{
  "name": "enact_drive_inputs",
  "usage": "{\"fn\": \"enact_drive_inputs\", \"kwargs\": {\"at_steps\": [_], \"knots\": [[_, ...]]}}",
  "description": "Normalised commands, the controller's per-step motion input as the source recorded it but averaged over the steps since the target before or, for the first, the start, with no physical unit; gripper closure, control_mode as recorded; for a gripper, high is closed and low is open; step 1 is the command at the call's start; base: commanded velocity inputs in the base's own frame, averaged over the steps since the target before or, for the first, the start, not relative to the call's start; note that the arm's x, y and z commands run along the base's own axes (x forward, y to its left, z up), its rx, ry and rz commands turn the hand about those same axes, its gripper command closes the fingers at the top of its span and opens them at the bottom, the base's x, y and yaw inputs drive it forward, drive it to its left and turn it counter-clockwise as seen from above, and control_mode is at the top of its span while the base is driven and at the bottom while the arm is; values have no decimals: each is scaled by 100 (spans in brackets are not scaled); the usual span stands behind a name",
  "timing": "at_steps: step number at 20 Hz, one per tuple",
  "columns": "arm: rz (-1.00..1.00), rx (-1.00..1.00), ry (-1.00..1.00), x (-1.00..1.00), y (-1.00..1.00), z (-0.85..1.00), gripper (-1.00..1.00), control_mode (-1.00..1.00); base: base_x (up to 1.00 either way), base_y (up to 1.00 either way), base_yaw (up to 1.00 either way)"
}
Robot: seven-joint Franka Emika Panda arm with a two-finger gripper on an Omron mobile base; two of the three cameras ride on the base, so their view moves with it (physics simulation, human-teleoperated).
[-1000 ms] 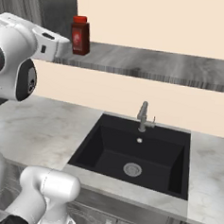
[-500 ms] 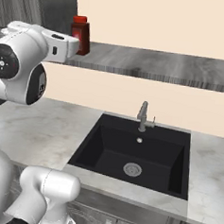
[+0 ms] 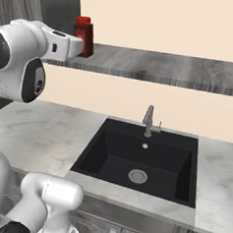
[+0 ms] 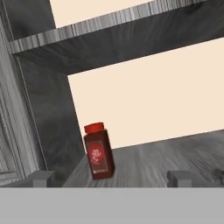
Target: Collect the paprika, mayonnaise, and shaker from the cabinet and place them next to the stove.
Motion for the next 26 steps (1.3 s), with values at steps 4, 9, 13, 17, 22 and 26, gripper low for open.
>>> {"fn": "enact_drive_inputs", "kwargs": {"at_steps": [4, 9, 13, 17, 22, 26], "knots": [[-3, 0, 8, 7, -8, 0, -100, -100, 0, 0, 0], [-1, -1, 8, 32, 5, 0, -100, -100, 0, 0, 0], [0, -6, 7, 51, 31, 0, -100, -100, 0, 0, 0], [0, -1, 7, 50, 8, 0, -100, -100, 0, 0, 0], [1, 0, 2, 43, 0, 0, -100, -100, 0, 0, 0], [3, 0, 0, 45, 0, 0, -100, -100, 0, 0, 0]]}}
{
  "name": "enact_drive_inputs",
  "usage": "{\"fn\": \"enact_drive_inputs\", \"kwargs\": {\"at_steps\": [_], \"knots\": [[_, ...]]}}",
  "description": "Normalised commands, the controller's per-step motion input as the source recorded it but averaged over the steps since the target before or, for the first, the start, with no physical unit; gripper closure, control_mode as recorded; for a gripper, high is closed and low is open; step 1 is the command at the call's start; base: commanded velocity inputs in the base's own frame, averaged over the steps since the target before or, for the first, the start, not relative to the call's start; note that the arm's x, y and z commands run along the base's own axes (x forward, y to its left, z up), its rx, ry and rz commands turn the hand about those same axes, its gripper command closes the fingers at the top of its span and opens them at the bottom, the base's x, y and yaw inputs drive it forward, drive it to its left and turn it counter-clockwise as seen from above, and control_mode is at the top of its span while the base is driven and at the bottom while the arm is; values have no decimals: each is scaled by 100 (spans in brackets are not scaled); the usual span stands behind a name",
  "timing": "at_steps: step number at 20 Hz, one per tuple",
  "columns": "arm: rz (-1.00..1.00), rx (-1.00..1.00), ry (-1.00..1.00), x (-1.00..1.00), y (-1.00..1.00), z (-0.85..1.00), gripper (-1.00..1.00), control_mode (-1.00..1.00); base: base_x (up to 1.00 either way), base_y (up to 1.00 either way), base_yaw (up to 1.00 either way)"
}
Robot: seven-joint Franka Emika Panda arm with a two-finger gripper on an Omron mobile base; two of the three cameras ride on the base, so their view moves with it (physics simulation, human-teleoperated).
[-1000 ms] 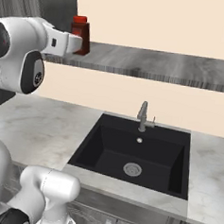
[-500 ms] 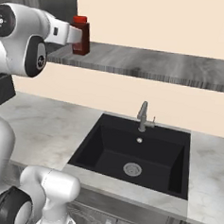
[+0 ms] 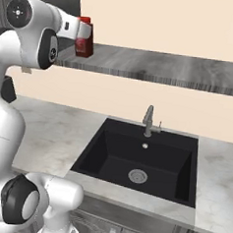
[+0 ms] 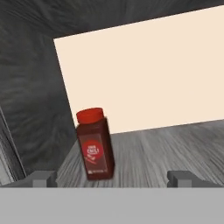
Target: Collect the paprika, mayonnaise, and shaker from the cabinet and place them next to the stove.
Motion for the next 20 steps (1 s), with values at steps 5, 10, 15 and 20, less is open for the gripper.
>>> {"fn": "enact_drive_inputs", "kwargs": {"at_steps": [5, 10, 15, 20], "knots": [[10, 0, 0, 40, -5, 0, -100, -100, 0, 0, 0], [6, 0, 0, 29, 0, 0, -100, -100, 0, 0, 0], [1, 0, 0, 19, 0, 0, -100, -100, 0, 0, 0], [0, 0, 0, 21, 6, -3, -100, -100, 0, 0, 0]]}}
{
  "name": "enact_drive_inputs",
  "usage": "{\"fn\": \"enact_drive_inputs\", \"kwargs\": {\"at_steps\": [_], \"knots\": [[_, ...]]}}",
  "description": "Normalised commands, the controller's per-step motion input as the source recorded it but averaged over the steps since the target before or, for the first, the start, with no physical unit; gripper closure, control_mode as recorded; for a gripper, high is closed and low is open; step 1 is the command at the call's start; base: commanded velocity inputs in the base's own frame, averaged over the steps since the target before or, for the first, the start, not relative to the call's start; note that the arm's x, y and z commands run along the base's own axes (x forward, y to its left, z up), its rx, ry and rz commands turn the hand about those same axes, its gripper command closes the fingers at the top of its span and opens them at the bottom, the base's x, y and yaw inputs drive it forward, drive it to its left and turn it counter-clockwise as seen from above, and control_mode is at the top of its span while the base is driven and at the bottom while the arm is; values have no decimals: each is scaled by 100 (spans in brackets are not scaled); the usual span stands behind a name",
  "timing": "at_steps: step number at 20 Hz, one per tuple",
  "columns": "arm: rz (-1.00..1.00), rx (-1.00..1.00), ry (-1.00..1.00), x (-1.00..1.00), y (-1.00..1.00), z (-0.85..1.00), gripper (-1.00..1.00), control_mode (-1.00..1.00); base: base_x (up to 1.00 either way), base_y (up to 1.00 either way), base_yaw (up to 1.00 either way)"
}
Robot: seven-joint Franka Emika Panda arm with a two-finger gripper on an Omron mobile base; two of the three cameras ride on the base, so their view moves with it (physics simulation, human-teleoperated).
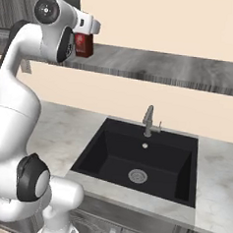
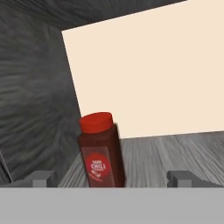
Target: Collect the paprika, mayonnaise, and shaker from the cabinet and place them next to the stove.
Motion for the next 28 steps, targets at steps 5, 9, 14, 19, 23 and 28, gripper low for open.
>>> {"fn": "enact_drive_inputs", "kwargs": {"at_steps": [5, 9, 14, 19, 23, 28], "knots": [[0, 0, 1, 28, 19, -12, -100, -100, 0, 0, 0], [0, 0, 1, 31, 18, -12, -100, -100, 0, 0, 0], [0, 0, 1, 31, 13, -13, -100, -100, 0, 0, 0], [-1, 0, 2, 27, 8, -13, -100, -100, 0, 0, 0], [-3, 0, 2, 18, 1, -11, -100, -100, 0, 0, 0], [-4, 0, 3, 15, 2, -12, -100, -100, 0, 0, 0]]}}
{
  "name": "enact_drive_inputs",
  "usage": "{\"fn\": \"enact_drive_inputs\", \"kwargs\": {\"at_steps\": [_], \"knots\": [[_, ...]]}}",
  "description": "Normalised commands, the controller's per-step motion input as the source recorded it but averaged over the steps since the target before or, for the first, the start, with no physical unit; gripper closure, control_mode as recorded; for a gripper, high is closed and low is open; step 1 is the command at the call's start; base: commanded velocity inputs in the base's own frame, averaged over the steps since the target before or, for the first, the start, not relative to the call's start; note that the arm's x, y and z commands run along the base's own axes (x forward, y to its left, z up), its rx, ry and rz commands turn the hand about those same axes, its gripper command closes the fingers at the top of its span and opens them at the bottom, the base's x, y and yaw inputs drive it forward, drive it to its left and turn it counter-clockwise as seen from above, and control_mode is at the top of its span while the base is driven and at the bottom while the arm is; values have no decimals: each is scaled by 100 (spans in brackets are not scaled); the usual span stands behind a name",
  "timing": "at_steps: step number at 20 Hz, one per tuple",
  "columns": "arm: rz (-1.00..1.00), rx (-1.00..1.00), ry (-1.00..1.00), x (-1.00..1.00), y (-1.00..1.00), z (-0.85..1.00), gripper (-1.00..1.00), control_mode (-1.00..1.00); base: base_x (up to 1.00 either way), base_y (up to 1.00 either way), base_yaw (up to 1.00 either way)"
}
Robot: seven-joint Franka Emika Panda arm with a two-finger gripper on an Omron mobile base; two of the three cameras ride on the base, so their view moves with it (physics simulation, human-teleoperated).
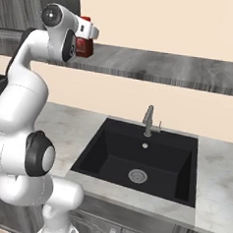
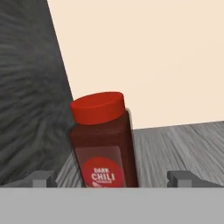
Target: Collect the paprika, mayonnaise, and shaker from the cabinet and place them next to the stove.
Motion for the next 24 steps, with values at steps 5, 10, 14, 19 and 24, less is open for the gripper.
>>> {"fn": "enact_drive_inputs", "kwargs": {"at_steps": [5, 10, 14, 19, 24], "knots": [[-3, 0, 2, 16, 9, -6, -100, -100, 0, 0, 0], [-3, 0, 2, 13, 6, -4, -100, -100, 0, 0, 0], [-7, 0, 6, 9, 1, -12, -100, -100, 0, 0, 0], [-5, -1, 5, 12, 10, -2, -100, -100, 0, 0, 0], [-1, -1, 3, 17, 10, 0, -100, -100, 0, 0, 0]]}}
